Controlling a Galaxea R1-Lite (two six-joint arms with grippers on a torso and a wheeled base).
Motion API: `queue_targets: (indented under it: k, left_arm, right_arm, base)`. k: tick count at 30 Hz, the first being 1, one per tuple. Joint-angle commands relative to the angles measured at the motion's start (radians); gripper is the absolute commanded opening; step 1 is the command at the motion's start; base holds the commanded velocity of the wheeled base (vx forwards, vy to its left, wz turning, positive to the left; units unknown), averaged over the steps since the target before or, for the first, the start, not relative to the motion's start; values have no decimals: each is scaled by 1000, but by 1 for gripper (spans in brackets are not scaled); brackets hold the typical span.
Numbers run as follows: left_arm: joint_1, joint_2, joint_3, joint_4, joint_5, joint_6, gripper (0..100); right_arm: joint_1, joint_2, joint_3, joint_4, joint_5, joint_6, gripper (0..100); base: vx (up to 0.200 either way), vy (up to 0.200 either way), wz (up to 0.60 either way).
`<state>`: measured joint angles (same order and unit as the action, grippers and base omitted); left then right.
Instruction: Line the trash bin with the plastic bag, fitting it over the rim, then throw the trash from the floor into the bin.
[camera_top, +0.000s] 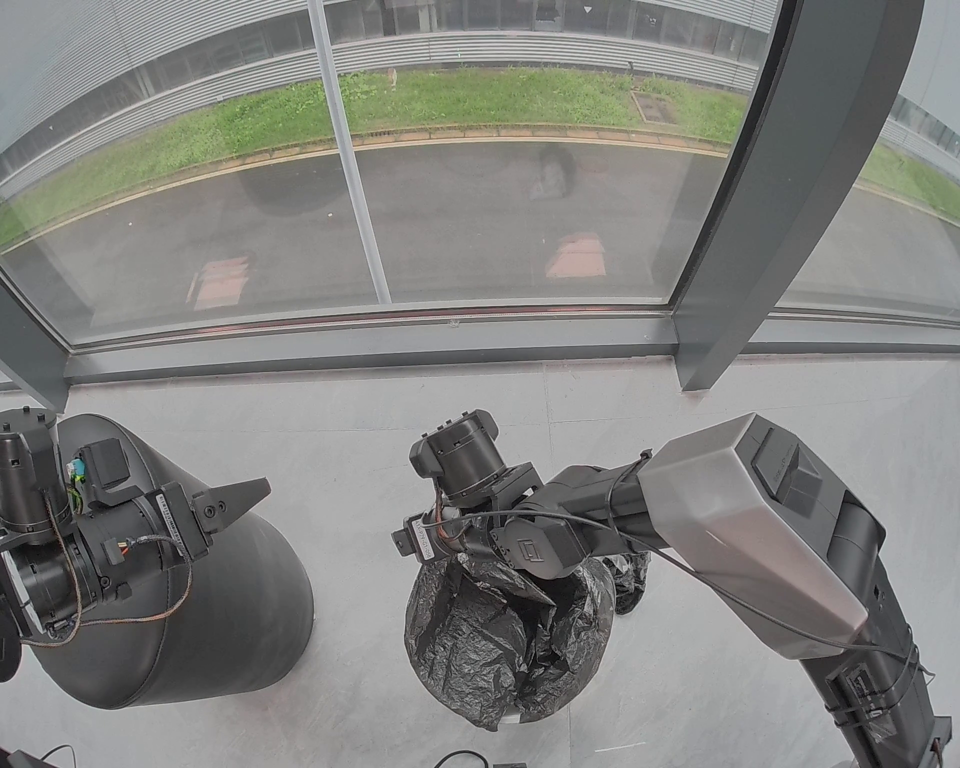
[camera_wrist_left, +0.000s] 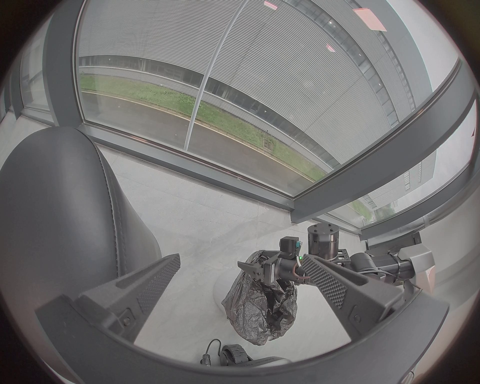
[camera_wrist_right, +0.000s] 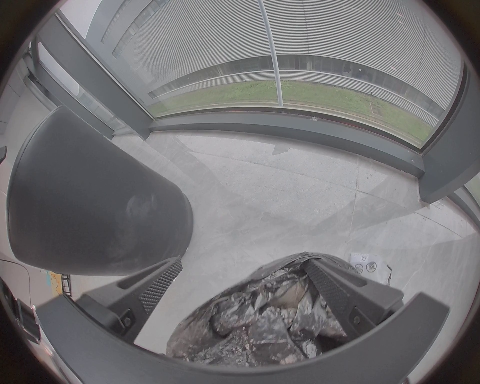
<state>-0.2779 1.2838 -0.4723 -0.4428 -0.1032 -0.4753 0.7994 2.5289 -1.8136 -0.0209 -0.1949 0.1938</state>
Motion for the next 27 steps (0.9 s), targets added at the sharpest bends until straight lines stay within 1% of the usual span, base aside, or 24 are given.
queue_targets:
  k: [1,7,19,23,27]
  left_arm:
    - [0,5,1,-1,0,0,100]
    - [0,6,1,-1,-20,0,100]
    - [0,12,1,-1,-20,-2,100]
    - [2,12,1,-1,-20,-2,100]
    - [2,12,1,-1,-20,-2,100]
  right_arm:
    - [-23,59,-70,4,2,-8,100]
    - [-43,90,-92,6,3,-8,100]
    - [-58,128,-121,7,6,-2,100]
    - [-62,91,-105,9,5,4,100]
    - [-60,-24,0,6,5,10,100]
  base:
    - [0,0,0]
    - [0,0,0]
    - [0,0,0]
    - [0,0,0]
    - [0,0,0]
